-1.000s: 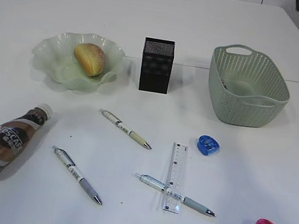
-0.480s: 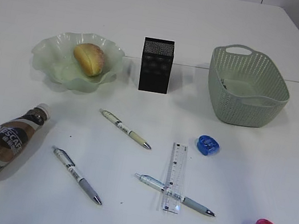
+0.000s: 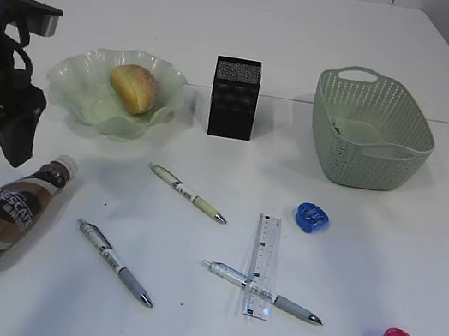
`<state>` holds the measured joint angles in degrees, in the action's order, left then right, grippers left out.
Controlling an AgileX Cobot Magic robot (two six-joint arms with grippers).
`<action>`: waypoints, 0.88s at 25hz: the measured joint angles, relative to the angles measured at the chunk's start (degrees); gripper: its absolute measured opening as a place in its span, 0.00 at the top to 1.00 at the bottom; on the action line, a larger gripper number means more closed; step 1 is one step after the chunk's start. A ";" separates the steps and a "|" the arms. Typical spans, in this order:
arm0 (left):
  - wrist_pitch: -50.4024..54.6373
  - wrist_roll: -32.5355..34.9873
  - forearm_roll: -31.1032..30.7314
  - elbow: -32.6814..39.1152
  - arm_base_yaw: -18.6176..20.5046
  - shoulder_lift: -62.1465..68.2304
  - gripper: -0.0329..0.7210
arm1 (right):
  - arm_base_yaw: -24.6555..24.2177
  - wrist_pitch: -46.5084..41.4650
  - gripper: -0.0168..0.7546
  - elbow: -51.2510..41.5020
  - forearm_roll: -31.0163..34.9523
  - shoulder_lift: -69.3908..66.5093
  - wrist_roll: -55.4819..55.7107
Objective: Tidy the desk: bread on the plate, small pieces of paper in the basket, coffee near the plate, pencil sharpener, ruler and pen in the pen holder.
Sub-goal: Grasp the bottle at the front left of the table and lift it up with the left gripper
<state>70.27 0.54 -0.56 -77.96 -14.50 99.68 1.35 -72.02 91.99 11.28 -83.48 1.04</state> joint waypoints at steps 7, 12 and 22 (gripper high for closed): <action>-0.30 0.09 -1.22 -0.13 0.00 3.80 0.12 | 0.00 0.00 0.30 0.00 -0.11 0.00 0.00; -0.44 0.09 -1.22 -3.24 0.00 7.75 0.12 | 0.00 0.00 0.30 0.00 -0.11 0.00 0.00; -0.78 0.13 -1.11 -6.21 0.00 14.62 0.13 | 0.00 0.00 0.30 0.00 -0.33 0.00 0.00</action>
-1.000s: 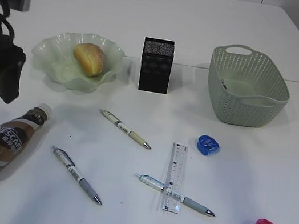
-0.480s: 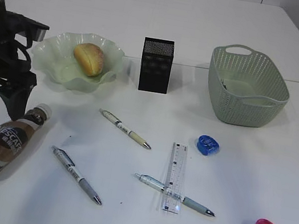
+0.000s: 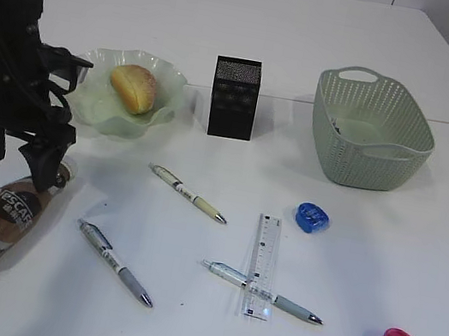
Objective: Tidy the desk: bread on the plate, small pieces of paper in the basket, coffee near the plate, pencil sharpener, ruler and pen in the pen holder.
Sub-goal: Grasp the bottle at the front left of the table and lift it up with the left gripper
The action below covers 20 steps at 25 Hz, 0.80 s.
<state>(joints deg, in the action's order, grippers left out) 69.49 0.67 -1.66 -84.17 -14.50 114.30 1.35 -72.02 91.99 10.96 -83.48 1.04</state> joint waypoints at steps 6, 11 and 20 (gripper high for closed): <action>0.00 0.00 0.00 0.00 0.00 2.93 0.15 | 0.00 0.00 0.30 0.00 -0.03 0.00 0.00; -0.37 0.00 0.00 0.00 0.00 4.35 0.15 | 0.00 0.00 0.30 0.00 -0.03 0.00 0.00; -1.91 0.00 0.00 -0.49 0.00 5.04 0.17 | 0.00 0.00 0.30 0.00 -0.12 0.00 0.00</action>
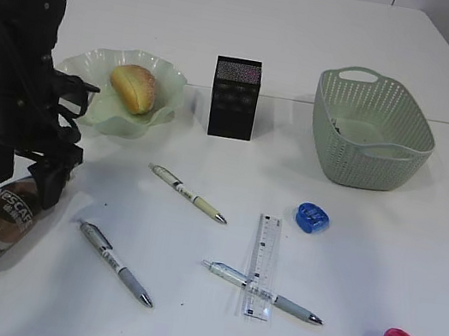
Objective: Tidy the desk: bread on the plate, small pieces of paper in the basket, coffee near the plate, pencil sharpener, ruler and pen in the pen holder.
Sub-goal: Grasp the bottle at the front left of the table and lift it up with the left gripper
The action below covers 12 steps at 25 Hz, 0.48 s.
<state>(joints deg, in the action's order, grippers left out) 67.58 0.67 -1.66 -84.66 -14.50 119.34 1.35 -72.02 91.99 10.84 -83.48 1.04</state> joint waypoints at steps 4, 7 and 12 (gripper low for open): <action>-0.27 0.00 0.10 0.00 0.00 1.01 0.17 | 0.00 0.00 0.30 0.00 0.00 0.00 0.00; -0.69 0.00 0.10 0.00 0.00 1.60 0.17 | 0.00 0.00 0.30 0.00 0.00 0.00 0.00; -0.69 0.00 0.21 0.00 0.00 3.50 0.17 | 0.00 0.00 0.30 0.00 0.00 0.00 0.00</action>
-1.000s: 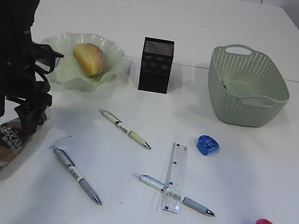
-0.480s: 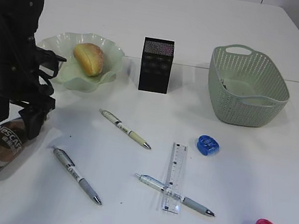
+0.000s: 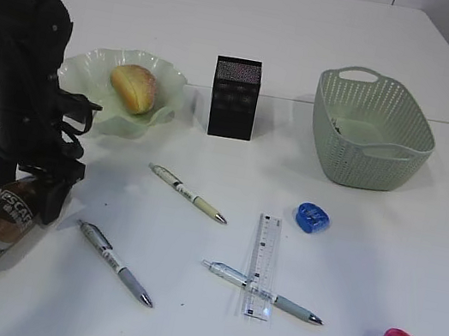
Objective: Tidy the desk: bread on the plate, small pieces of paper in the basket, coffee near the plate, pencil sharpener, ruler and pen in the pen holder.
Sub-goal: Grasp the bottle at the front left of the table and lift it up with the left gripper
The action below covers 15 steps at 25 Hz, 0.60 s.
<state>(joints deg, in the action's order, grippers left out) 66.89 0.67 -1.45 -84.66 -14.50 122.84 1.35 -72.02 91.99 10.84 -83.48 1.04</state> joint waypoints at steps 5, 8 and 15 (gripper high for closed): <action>0.00 0.00 0.00 0.00 0.00 0.38 0.18 | 0.00 0.00 0.29 0.00 0.00 0.00 0.00; 0.00 0.00 0.00 0.00 0.00 0.38 0.24 | 0.00 0.00 0.29 0.00 0.00 0.00 0.00; 0.43 0.00 0.00 -0.20 0.00 0.50 0.52 | 0.00 0.00 0.29 0.00 0.00 0.00 0.00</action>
<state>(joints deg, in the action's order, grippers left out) 67.33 0.67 -1.45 -84.86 -14.50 123.34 1.35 -72.02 91.99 10.84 -83.48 1.04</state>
